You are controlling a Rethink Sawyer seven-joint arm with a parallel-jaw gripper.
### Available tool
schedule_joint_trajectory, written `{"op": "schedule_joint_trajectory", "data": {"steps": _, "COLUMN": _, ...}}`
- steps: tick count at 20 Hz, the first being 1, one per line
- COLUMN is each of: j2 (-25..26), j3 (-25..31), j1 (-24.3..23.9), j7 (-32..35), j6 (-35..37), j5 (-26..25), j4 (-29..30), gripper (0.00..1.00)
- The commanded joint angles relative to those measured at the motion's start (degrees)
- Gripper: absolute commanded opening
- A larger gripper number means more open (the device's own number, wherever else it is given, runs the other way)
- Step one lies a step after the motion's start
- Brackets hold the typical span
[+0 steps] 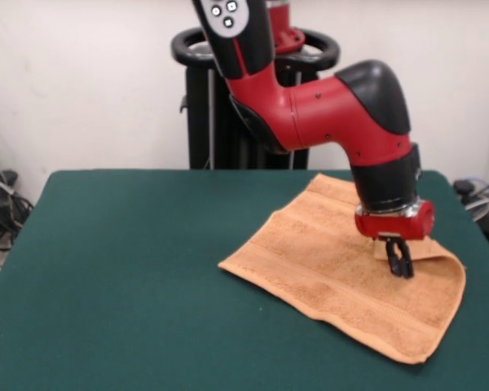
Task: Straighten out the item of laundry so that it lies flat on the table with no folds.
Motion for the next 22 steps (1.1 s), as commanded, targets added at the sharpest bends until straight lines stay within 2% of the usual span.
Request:
{"op": "schedule_joint_trajectory", "data": {"steps": 1, "j2": 12.16, "j3": -0.38, "j1": 0.3, "j7": 5.13, "j6": 7.14, "j5": -2.86, "j4": 7.28, "gripper": 0.0}}
{"op": "schedule_joint_trajectory", "data": {"steps": 22, "j2": 8.92, "j3": 4.07, "j1": -3.45, "j7": 3.23, "j6": 16.47, "j5": -2.17, "j4": 12.02, "gripper": 0.0}}
